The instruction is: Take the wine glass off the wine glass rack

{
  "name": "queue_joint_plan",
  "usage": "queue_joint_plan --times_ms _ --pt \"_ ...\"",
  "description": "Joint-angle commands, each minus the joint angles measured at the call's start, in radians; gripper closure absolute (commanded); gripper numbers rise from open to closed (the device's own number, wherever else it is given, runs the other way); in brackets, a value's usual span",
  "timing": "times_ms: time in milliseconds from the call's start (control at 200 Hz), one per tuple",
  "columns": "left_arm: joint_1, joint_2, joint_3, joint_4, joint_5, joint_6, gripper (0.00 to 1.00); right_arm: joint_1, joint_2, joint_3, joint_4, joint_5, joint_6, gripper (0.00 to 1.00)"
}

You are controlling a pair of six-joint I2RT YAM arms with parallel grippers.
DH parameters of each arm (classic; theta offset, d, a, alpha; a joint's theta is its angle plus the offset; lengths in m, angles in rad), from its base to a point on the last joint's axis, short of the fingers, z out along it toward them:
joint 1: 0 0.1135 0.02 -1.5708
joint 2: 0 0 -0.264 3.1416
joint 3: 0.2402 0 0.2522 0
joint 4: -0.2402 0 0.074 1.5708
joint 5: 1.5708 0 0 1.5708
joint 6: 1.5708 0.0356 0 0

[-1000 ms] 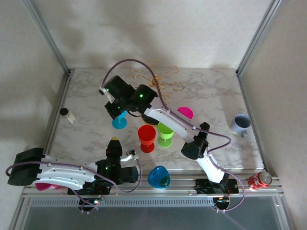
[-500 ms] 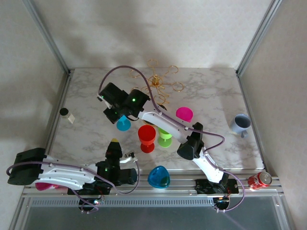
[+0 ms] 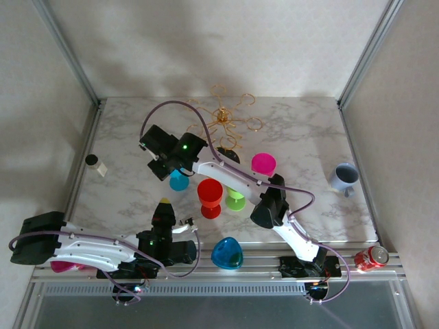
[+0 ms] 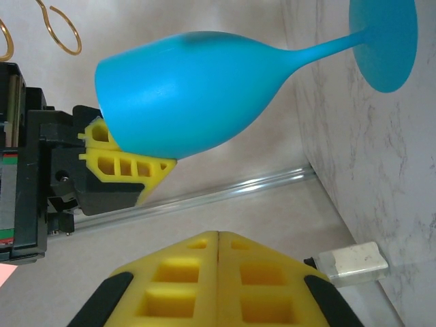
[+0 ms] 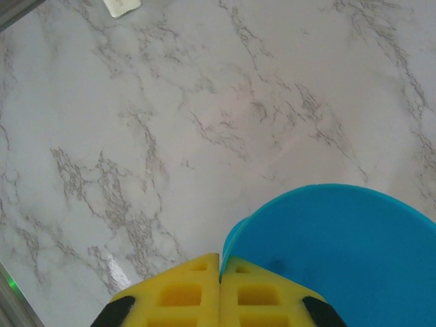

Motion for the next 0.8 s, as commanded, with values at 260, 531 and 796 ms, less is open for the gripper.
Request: queue_joint_plan --times_ms 260,531,796 --pt "-0.01 -0.01 0.005 0.015 -0.096 0.014 0.93 0.004 -0.012 -0.102 0.078 0.016 0.032 1.0" --pt "-0.011 -0.012 0.001 0.021 -0.094 0.025 0.93 -0.007 -0.021 -0.157 0.11 0.015 0.052 1.0" --pt "-0.011 -0.011 0.001 0.024 -0.088 0.026 0.94 -0.01 -0.018 -0.194 0.136 0.014 0.067 1.0"
